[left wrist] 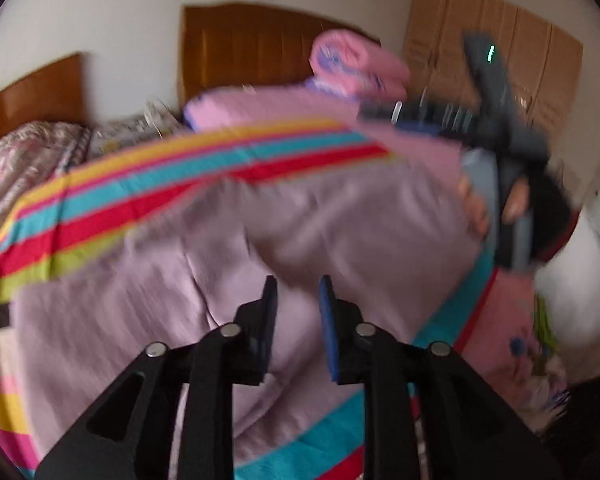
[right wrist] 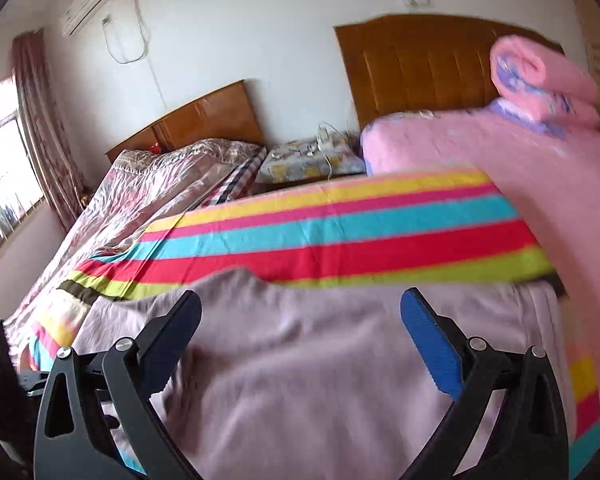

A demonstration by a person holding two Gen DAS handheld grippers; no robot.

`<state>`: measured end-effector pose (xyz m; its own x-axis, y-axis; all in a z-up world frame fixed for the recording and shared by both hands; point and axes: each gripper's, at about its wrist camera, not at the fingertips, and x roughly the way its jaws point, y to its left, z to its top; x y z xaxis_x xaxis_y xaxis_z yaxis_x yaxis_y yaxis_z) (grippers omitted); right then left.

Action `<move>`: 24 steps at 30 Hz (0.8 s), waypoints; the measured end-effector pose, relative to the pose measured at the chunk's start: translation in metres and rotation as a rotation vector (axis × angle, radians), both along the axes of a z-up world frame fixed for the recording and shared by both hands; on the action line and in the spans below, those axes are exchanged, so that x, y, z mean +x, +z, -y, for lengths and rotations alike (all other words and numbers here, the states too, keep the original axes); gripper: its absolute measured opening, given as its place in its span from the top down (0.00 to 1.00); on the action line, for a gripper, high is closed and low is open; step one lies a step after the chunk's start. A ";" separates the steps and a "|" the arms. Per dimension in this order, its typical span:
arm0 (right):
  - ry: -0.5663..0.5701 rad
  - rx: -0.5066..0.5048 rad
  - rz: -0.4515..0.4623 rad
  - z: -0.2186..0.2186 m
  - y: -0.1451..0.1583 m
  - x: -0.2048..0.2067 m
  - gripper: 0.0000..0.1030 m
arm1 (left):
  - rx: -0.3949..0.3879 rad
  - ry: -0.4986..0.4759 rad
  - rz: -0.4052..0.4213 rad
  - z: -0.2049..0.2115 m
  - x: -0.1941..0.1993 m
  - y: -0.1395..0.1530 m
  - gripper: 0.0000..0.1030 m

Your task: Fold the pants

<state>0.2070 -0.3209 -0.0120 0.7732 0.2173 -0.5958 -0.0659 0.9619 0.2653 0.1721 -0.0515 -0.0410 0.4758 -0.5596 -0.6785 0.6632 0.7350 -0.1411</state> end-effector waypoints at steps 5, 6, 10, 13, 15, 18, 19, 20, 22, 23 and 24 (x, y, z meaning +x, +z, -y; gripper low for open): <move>0.193 0.091 -0.120 -0.060 -0.042 -0.019 0.08 | -0.152 0.179 0.025 -0.068 -0.001 0.009 0.26; 0.242 0.120 -0.152 -0.075 -0.052 -0.020 0.10 | -0.176 0.244 0.038 -0.089 -0.002 0.012 0.22; 0.393 0.178 -0.273 -0.136 -0.080 -0.026 0.19 | -0.173 0.521 0.008 -0.168 -0.004 0.000 0.22; 0.412 0.135 -0.332 -0.155 -0.091 -0.029 0.22 | -0.139 0.637 -0.026 -0.199 -0.015 -0.020 0.22; 0.428 0.143 -0.346 -0.164 -0.092 -0.030 0.23 | -0.123 0.675 -0.050 -0.208 -0.021 -0.034 0.22; 0.430 0.153 -0.381 -0.174 -0.095 -0.025 0.25 | -0.103 0.694 -0.069 -0.217 -0.024 -0.050 0.22; 0.426 0.174 -0.387 -0.174 -0.095 -0.024 0.25 | -0.095 0.697 -0.072 -0.217 -0.020 -0.055 0.22; 0.409 0.215 -0.394 -0.171 -0.096 -0.022 0.28 | -0.083 0.697 -0.071 -0.215 -0.017 -0.058 0.21; 0.366 0.295 -0.414 -0.160 -0.096 -0.013 0.36 | -0.061 0.686 -0.055 -0.211 -0.015 -0.062 0.21; 0.332 0.338 -0.424 -0.156 -0.099 -0.007 0.42 | -0.053 0.680 -0.043 -0.210 -0.016 -0.062 0.21; 0.313 0.354 -0.427 -0.149 -0.098 -0.005 0.45 | -0.046 0.675 -0.034 -0.208 -0.017 -0.061 0.20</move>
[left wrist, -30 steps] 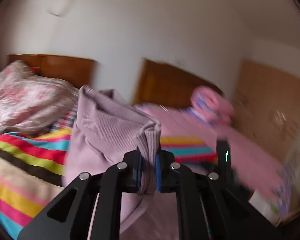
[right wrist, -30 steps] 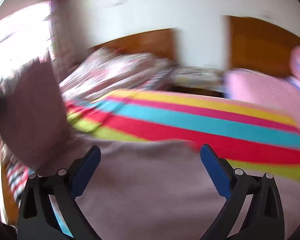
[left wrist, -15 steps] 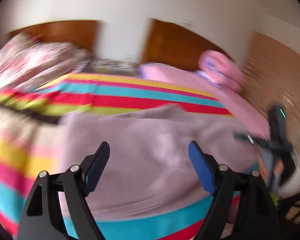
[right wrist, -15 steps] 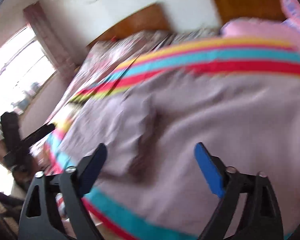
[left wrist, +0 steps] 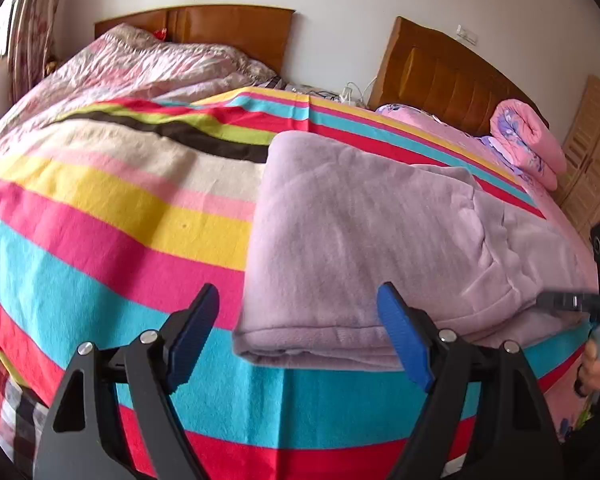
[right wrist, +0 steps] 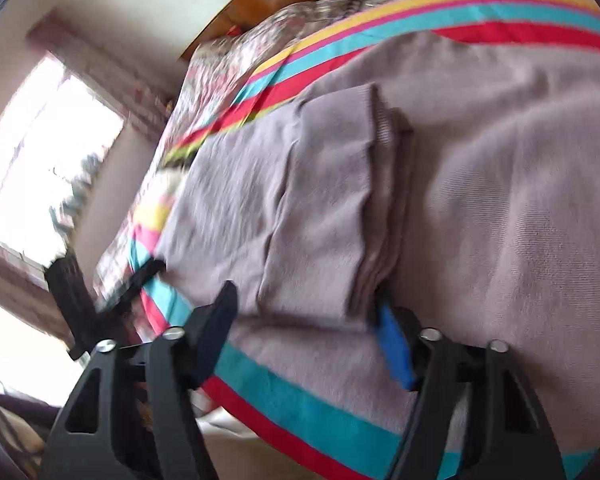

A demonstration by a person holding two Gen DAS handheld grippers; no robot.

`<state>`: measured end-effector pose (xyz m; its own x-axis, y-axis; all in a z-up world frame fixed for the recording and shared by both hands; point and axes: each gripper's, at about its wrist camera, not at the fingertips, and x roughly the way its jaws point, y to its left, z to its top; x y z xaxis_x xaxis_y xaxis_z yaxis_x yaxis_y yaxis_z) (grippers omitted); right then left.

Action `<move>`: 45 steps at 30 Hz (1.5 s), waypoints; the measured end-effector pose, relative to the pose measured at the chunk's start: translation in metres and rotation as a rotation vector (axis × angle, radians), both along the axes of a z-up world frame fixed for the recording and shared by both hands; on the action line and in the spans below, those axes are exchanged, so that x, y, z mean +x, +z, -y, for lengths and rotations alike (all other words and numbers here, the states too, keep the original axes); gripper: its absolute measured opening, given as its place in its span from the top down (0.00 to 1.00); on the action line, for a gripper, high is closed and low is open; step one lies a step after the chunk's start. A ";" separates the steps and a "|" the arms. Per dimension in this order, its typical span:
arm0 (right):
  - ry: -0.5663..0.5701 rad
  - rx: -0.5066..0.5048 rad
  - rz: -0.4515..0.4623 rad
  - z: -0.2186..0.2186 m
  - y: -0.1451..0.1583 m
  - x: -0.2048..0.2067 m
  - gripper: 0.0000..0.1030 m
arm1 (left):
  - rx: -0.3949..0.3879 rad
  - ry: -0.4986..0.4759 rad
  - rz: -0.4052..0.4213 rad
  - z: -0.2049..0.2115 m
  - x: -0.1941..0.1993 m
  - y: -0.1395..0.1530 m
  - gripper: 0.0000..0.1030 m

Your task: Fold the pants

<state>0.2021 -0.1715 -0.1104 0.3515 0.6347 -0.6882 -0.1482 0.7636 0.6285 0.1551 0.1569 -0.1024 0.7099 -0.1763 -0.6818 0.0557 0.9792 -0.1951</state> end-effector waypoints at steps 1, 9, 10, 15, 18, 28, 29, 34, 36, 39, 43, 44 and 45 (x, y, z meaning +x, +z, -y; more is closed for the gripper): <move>-0.022 0.011 -0.010 0.003 -0.001 0.001 0.52 | 0.013 -0.003 0.008 0.000 -0.001 0.000 0.19; -0.047 -0.043 0.061 0.002 0.006 -0.009 0.85 | 0.141 -0.038 0.049 -0.009 -0.027 0.007 0.11; -0.044 -0.048 0.082 -0.001 0.011 -0.009 0.86 | 0.153 -0.051 0.046 -0.007 -0.030 0.006 0.11; -0.019 -0.069 0.193 -0.004 0.049 -0.006 0.86 | 0.212 -0.081 0.034 0.003 -0.037 0.000 0.11; 0.003 -0.068 0.262 -0.008 0.076 -0.002 0.86 | 0.224 -0.056 0.029 0.006 -0.030 -0.003 0.11; 0.056 -0.073 0.494 -0.033 0.160 0.016 0.86 | 0.264 -0.057 0.018 0.019 -0.013 -0.007 0.09; 0.047 -0.078 0.495 -0.027 0.160 0.014 0.86 | 0.266 -0.022 0.013 0.015 -0.009 -0.007 0.09; -0.020 -0.122 0.325 0.008 0.099 0.003 0.86 | 0.182 0.114 -0.015 -0.024 -0.005 -0.006 0.06; -0.050 -0.167 0.212 0.020 0.053 0.000 0.87 | 0.195 0.120 -0.023 -0.028 -0.005 -0.008 0.05; -0.103 -0.166 0.128 0.036 0.019 -0.001 0.94 | 0.213 0.111 -0.050 -0.027 -0.003 -0.014 0.04; -0.090 -0.120 0.149 0.044 0.023 0.001 0.94 | 0.233 0.112 -0.060 -0.027 0.000 -0.012 0.04; -0.067 -0.090 0.148 0.043 0.024 0.002 0.94 | 0.241 0.111 -0.061 -0.026 -0.001 -0.012 0.04; -0.059 -0.078 0.147 0.044 0.022 -0.001 0.93 | 0.249 0.111 -0.062 -0.025 0.000 -0.012 0.04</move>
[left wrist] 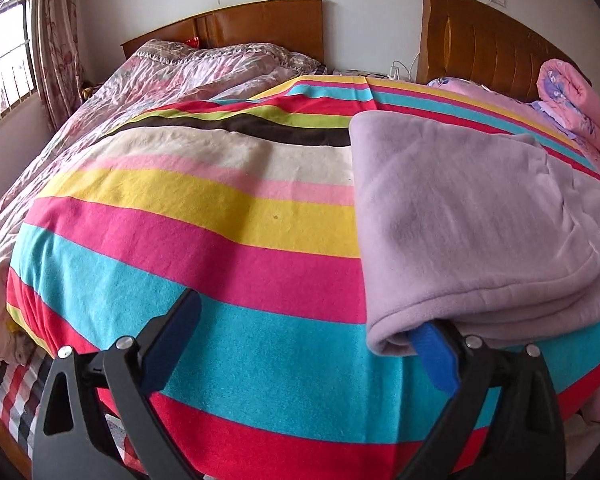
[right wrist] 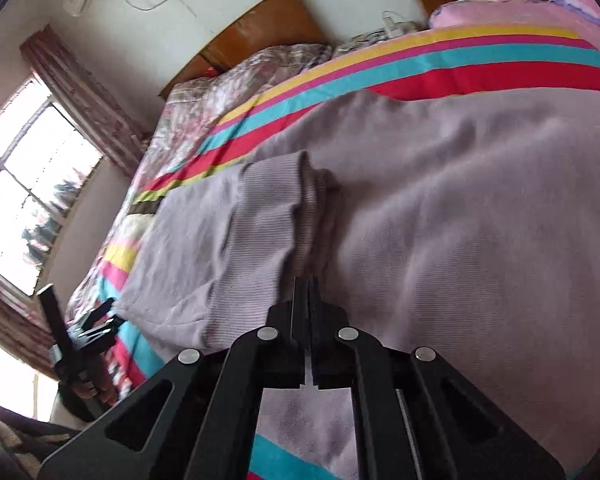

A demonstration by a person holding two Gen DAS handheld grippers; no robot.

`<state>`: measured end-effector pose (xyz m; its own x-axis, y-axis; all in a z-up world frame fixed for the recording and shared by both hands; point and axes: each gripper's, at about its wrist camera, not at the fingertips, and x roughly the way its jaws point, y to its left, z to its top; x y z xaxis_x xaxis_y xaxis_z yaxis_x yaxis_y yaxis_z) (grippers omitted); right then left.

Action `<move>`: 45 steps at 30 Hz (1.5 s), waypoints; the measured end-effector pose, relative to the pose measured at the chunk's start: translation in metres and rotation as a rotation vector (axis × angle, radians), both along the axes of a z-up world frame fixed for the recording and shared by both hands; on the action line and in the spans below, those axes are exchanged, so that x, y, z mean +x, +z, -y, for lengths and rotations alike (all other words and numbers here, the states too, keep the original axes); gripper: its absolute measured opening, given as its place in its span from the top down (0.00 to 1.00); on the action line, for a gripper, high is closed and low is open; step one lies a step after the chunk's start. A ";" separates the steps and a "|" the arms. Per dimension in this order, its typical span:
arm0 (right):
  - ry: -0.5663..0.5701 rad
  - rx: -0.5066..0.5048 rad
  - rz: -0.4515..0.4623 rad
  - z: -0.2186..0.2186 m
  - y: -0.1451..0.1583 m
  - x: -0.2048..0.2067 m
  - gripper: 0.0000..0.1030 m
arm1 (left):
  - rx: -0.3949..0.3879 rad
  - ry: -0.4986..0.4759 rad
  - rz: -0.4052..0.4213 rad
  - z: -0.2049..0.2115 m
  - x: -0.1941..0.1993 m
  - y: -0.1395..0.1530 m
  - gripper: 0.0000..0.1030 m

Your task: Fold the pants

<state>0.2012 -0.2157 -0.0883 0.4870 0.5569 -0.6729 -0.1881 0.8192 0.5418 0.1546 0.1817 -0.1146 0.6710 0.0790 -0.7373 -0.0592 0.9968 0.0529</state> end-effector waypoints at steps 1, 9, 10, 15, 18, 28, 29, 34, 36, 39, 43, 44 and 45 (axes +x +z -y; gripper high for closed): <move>0.009 0.011 -0.005 -0.001 -0.001 0.000 0.88 | 0.008 0.001 -0.002 0.001 0.000 0.000 0.04; -0.053 0.021 -0.034 0.010 -0.006 -0.006 0.82 | 0.007 0.023 -0.015 0.003 -0.001 -0.003 0.04; -0.057 0.015 -0.030 0.011 -0.005 -0.007 0.82 | 0.011 0.020 -0.016 0.004 -0.001 -0.002 0.04; -0.035 -0.080 -0.035 0.003 -0.012 -0.006 0.82 | 0.039 0.013 -0.015 0.006 -0.002 -0.001 0.04; -0.027 -0.093 -0.006 0.002 -0.013 -0.009 0.81 | 0.047 -0.002 -0.019 0.008 -0.007 0.002 0.04; 0.043 -0.176 0.191 -0.032 0.038 -0.004 0.42 | -0.045 -0.192 0.143 0.023 -0.029 0.074 0.04; 0.084 -0.200 0.211 -0.046 0.041 -0.002 0.42 | -0.063 -0.198 0.171 0.027 -0.022 0.082 0.04; 0.263 -0.388 0.249 -0.106 0.029 0.007 0.42 | -0.171 -0.217 0.190 0.055 0.030 0.098 0.01; 0.331 -0.434 0.226 -0.121 0.016 0.003 0.42 | -0.140 -0.216 0.112 0.073 0.058 0.082 0.01; 0.361 -0.474 0.212 -0.117 -0.002 -0.008 0.40 | -0.118 -0.219 -0.017 0.087 0.078 0.051 0.01; 0.359 -0.396 0.178 -0.097 -0.003 -0.016 0.40 | -0.056 -0.245 -0.132 0.094 0.077 0.008 0.01; 0.362 -0.389 0.172 -0.095 -0.003 -0.016 0.40 | -0.044 -0.257 -0.131 0.094 0.074 0.004 0.01; 0.366 -0.390 0.166 -0.095 -0.002 -0.015 0.40 | -0.035 -0.270 -0.118 0.094 0.071 0.004 0.01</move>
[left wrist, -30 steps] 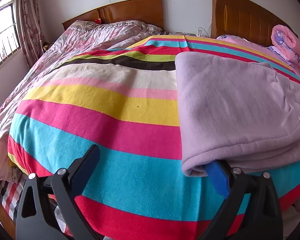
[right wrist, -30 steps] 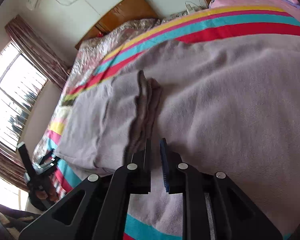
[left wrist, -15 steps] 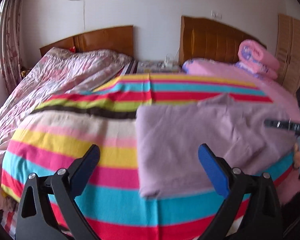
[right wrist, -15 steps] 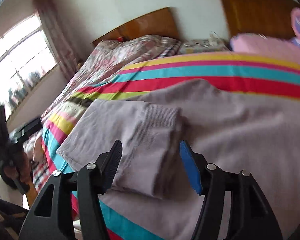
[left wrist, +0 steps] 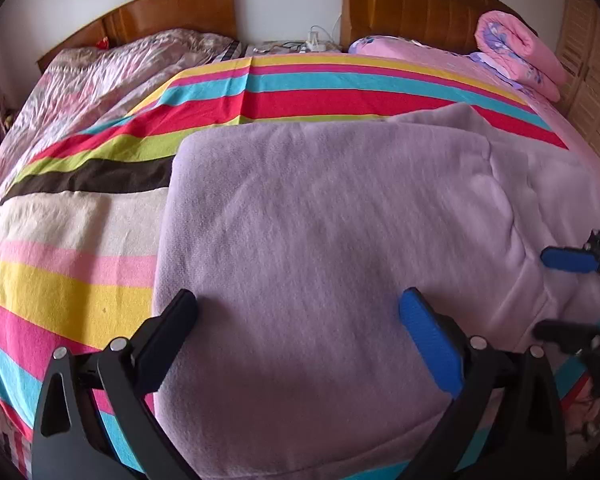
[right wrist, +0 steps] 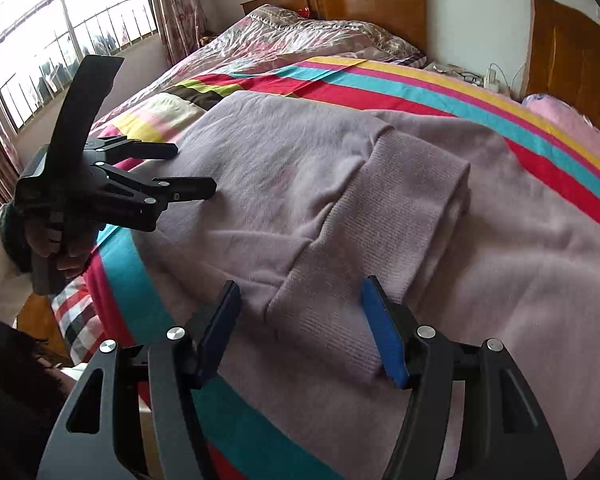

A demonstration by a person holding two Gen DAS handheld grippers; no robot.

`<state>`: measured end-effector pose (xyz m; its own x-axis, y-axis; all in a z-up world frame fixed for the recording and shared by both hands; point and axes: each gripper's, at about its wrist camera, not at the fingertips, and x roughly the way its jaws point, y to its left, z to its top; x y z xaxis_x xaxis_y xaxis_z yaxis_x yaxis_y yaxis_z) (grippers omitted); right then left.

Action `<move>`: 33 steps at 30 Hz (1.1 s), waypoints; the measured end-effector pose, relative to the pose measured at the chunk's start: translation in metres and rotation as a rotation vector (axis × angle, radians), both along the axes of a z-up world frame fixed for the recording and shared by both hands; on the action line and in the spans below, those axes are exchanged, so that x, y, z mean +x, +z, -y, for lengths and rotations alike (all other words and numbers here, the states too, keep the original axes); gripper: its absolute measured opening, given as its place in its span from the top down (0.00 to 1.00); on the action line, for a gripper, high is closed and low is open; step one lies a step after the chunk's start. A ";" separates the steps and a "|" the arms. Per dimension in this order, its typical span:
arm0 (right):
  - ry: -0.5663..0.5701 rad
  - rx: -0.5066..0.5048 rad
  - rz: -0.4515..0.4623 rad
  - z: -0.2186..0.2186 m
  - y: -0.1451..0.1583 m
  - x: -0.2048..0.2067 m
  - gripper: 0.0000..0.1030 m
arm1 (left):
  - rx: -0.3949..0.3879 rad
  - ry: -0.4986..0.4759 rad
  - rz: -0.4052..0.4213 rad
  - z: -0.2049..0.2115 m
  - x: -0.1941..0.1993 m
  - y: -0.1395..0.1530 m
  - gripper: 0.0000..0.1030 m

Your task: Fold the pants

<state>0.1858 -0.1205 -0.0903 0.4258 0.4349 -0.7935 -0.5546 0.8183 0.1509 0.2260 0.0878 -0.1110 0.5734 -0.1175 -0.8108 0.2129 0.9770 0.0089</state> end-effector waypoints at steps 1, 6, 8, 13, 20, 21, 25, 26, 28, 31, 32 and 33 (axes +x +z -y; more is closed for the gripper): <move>0.004 -0.005 -0.010 0.000 0.001 0.000 0.40 | 0.000 -0.005 -0.003 -0.001 0.000 -0.001 0.01; -0.004 -0.049 0.045 0.000 0.025 0.027 0.35 | -0.088 -0.039 -0.010 -0.001 0.007 0.029 0.01; -0.023 -0.058 0.091 0.001 0.032 0.045 0.35 | -0.098 -0.075 0.051 0.006 0.010 0.053 0.01; 0.004 -0.078 0.120 -0.012 0.028 0.078 0.35 | -0.033 -0.064 0.108 0.025 0.054 0.065 0.01; 0.034 -0.089 0.091 -0.009 0.001 0.079 0.31 | -0.007 0.074 -0.035 0.016 0.102 0.011 0.01; 0.032 -0.080 0.087 -0.008 0.001 0.080 0.31 | 0.003 0.069 -0.004 0.017 0.099 0.006 0.01; 0.029 -0.067 0.082 -0.005 0.001 0.079 0.31 | 0.023 0.070 0.029 0.021 0.099 0.003 0.01; 0.026 -0.063 0.075 -0.005 0.001 0.078 0.31 | 0.016 0.073 0.032 0.021 0.100 0.003 0.01; 0.005 -0.078 0.052 -0.005 0.003 0.076 0.31 | 0.011 0.074 0.035 0.020 0.099 0.002 0.01; -0.045 -0.096 0.067 -0.005 0.013 0.062 0.29 | 0.013 0.075 0.038 0.022 0.097 0.002 0.01; -0.040 -0.082 0.084 -0.004 0.017 0.055 0.28 | 0.013 0.075 0.039 0.022 0.097 0.002 0.01; -0.028 -0.066 0.087 -0.005 0.018 0.049 0.26 | 0.014 0.075 0.039 0.022 0.097 0.002 0.01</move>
